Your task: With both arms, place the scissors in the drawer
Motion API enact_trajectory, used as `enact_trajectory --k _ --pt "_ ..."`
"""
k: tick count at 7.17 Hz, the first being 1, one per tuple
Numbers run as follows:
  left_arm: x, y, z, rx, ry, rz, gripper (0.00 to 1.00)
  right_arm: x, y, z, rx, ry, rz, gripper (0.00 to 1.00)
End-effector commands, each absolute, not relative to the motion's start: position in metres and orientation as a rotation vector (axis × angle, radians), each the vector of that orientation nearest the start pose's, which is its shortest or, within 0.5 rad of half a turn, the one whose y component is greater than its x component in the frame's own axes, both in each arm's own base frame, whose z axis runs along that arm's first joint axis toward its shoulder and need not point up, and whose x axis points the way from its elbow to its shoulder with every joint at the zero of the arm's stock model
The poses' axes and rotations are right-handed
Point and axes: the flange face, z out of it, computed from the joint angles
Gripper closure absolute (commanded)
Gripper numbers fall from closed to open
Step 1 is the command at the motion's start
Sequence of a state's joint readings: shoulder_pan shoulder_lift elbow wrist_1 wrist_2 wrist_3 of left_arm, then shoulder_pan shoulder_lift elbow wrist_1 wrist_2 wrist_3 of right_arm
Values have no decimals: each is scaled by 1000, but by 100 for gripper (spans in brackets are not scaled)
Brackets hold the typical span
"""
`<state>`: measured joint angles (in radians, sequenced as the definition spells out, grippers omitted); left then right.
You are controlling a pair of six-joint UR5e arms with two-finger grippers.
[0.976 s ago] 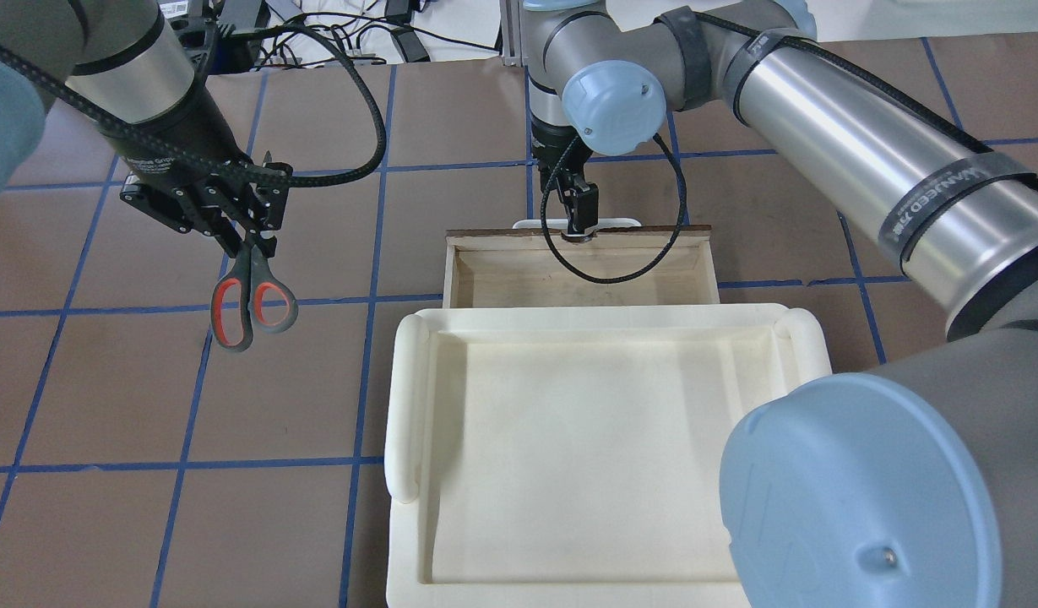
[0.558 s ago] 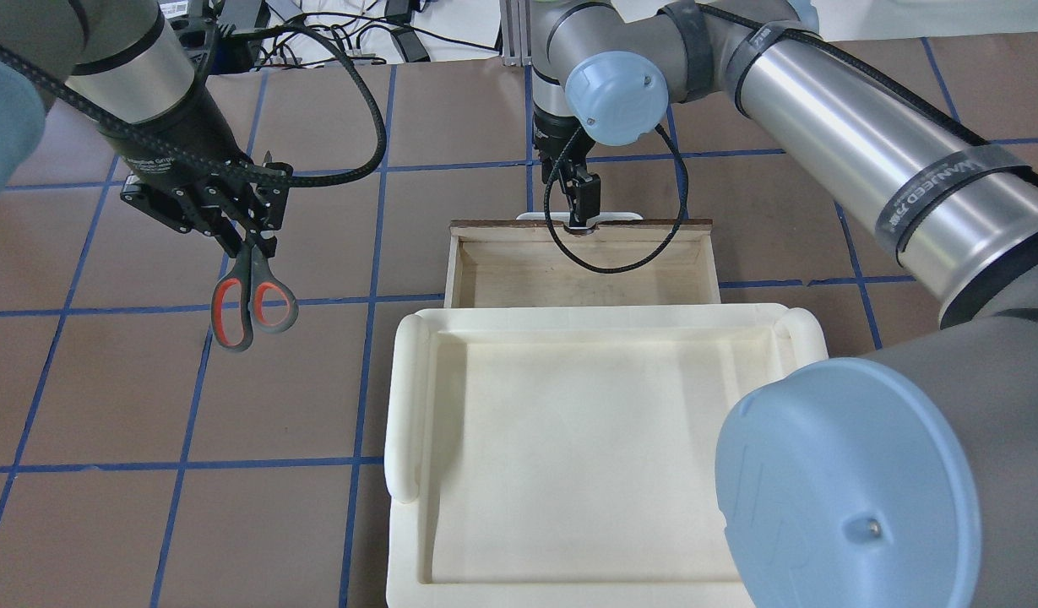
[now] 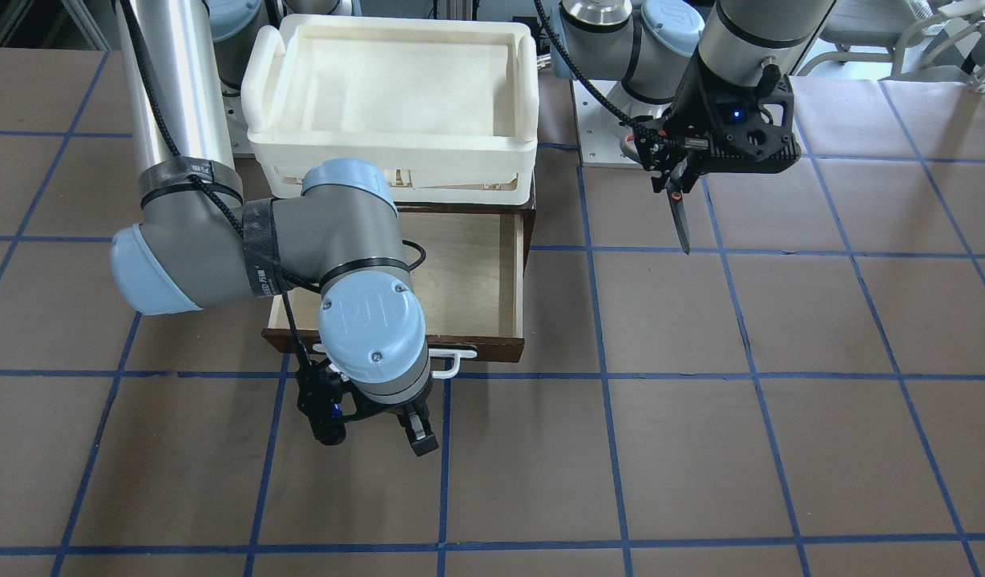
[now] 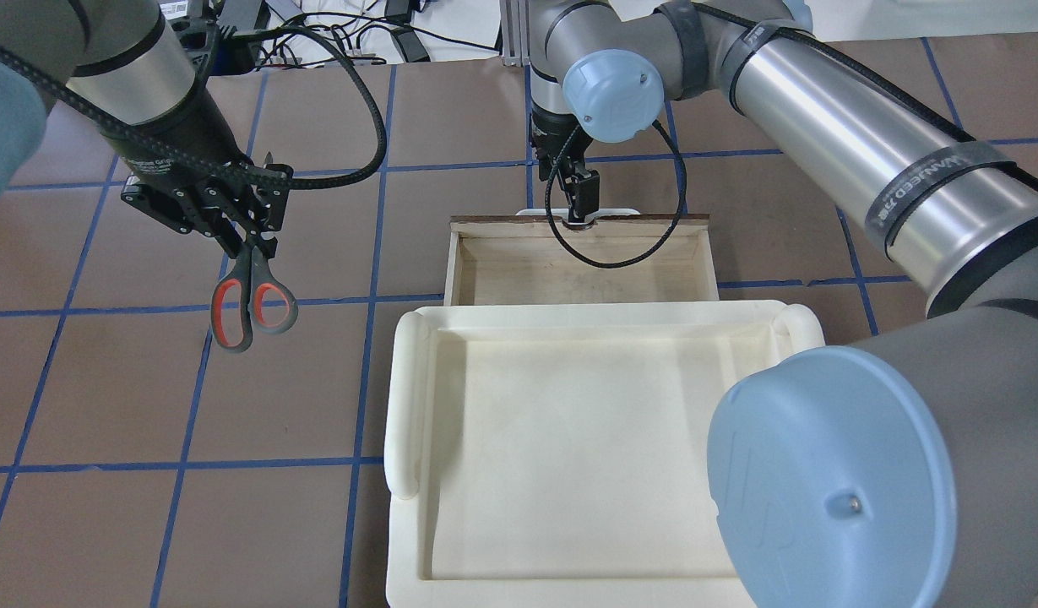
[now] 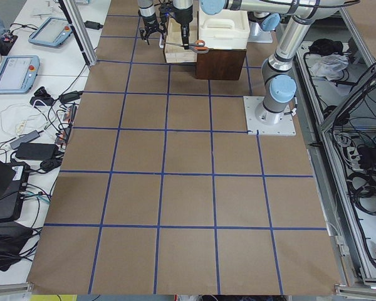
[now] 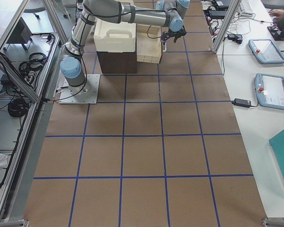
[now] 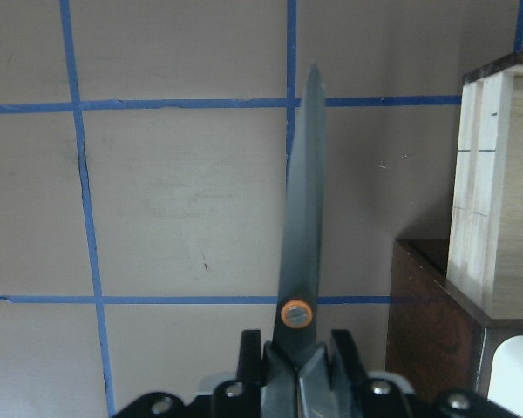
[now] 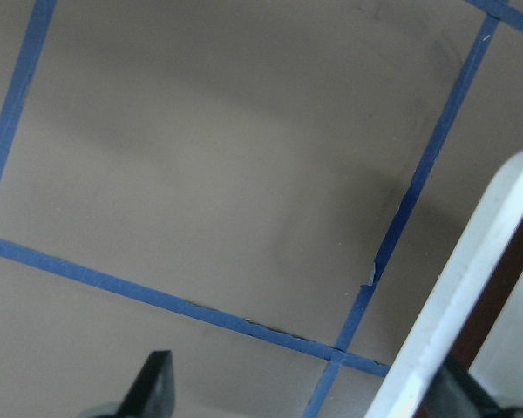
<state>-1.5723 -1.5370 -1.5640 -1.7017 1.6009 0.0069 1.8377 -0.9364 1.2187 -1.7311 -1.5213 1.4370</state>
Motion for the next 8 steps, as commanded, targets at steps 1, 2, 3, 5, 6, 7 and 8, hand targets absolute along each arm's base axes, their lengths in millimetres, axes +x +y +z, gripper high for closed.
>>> enact_trajectory --k 1,2,3,5,6,7,8 --pt "-132 -467 495 194 3107 143 97 324 -652 289 1758 2657 194 0" --pt "-132 -467 495 387 3094 144 97 323 -646 306 1758 2650 170 0" --pt "-133 -467 493 530 3076 152 97 320 -635 329 1761 2655 161 0" --pt "-134 -468 492 1004 2972 160 97 311 -622 363 1728 2689 129 0" --pt "-134 -470 489 1289 2873 169 97 301 -613 391 1470 2839 52 0" --pt "-134 -474 482 1532 2767 186 97 288 -602 422 1063 3016 -54 0" --pt "-135 -478 477 1722 2668 196 97 267 -598 439 868 3070 -70 0"
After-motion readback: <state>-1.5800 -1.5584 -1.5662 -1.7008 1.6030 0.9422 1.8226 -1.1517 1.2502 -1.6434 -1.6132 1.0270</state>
